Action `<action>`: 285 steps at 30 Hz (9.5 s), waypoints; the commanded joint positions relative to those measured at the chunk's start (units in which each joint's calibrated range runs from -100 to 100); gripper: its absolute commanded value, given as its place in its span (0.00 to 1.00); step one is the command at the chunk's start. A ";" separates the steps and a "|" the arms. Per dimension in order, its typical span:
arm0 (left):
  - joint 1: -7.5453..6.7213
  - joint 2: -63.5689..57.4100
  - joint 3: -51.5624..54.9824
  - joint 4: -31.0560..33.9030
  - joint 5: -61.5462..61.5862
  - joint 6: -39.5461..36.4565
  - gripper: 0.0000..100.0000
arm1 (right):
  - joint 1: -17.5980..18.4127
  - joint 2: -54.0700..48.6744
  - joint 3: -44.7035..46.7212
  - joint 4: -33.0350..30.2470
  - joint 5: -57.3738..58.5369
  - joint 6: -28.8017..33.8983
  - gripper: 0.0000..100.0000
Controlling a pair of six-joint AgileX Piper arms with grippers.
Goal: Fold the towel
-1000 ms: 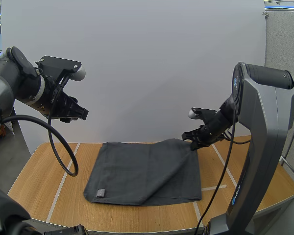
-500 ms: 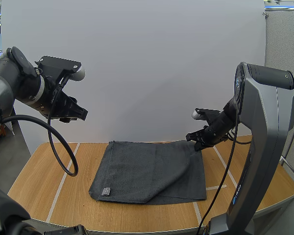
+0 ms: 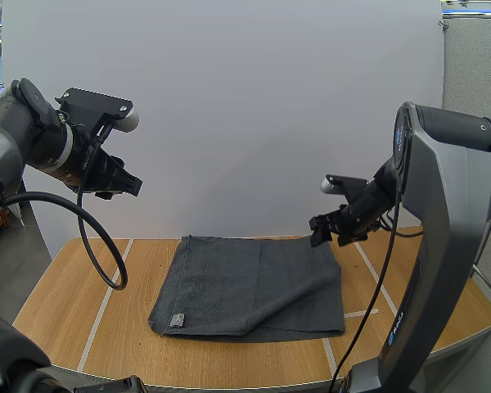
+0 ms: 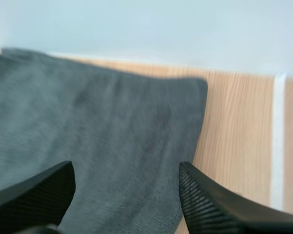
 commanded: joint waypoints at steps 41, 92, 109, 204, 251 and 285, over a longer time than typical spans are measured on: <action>-0.07 11.64 0.39 -3.04 -6.96 13.02 0.66 | -0.21 -45.87 6.21 -3.06 32.22 9.82 0.00; -17.06 55.71 0.25 11.17 -31.01 -2.09 0.00 | 17.98 -33.11 29.20 -27.96 1.70 23.24 0.00; -15.69 57.42 -3.61 7.24 -32.62 -3.66 0.60 | 17.98 -33.08 29.20 -27.96 1.70 21.95 0.00; -15.50 83.16 -40.81 -2.64 -24.43 -3.49 0.00 | 17.98 -33.08 29.20 -22.38 3.47 20.41 0.00; -12.00 84.26 -45.09 0.53 -29.56 -4.28 0.00 | 17.98 -33.08 29.20 -22.54 3.71 20.41 0.00; -12.00 71.11 -35.51 0.42 4.67 -3.44 0.79 | 17.98 -33.08 29.20 -22.78 4.08 20.08 0.00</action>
